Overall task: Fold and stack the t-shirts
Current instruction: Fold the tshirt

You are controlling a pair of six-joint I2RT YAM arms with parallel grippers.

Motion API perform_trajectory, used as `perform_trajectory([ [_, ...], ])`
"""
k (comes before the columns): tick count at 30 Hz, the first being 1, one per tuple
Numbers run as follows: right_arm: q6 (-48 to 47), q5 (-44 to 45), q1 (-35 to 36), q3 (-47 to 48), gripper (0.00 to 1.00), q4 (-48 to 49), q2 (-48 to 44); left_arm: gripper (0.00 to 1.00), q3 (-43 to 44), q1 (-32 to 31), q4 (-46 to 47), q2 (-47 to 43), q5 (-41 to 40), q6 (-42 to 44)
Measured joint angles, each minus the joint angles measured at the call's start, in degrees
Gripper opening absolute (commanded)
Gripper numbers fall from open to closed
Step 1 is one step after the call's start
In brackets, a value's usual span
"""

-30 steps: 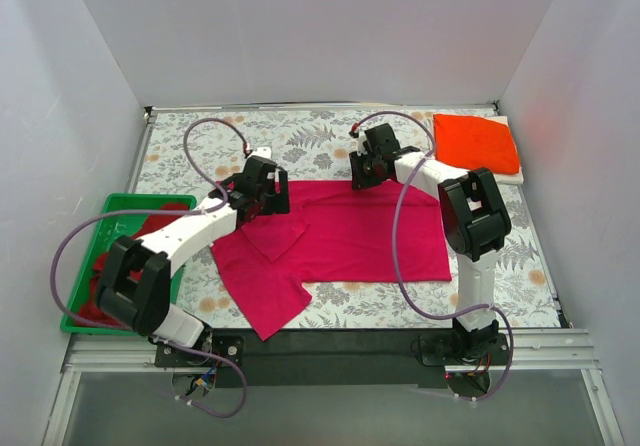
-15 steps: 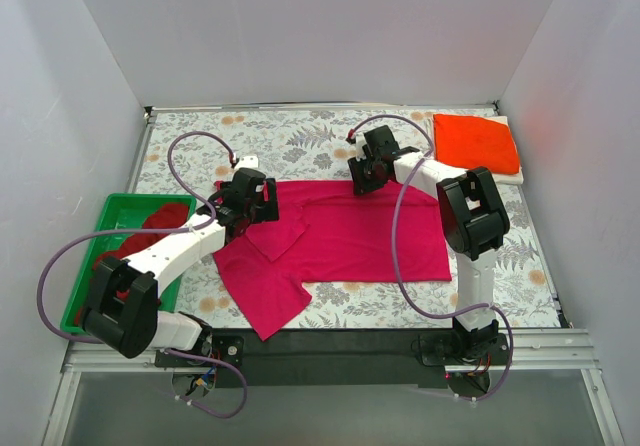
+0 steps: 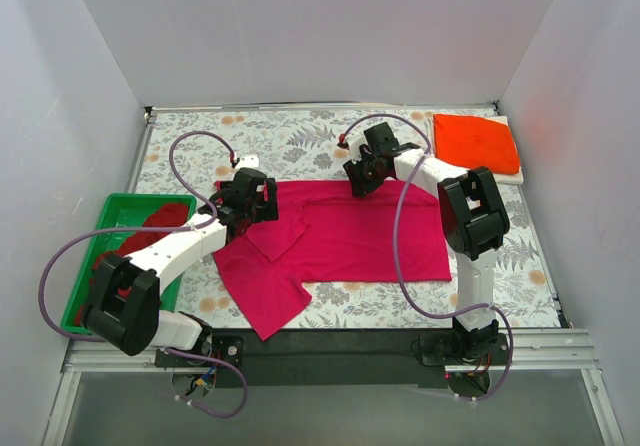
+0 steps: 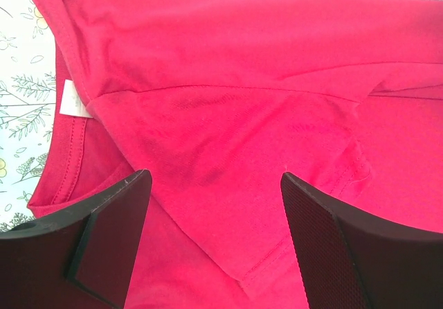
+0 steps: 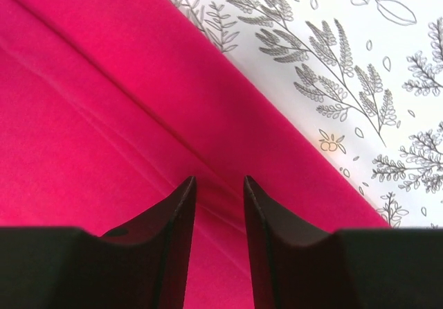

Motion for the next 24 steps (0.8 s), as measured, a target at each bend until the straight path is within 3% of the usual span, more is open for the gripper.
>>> perform_trajectory([
  [24, -6.97, -6.6, 0.0, 2.82, 0.34, -7.04, 1.46, 0.69, 0.0, 0.0, 0.02, 0.76, -0.92, 0.79],
])
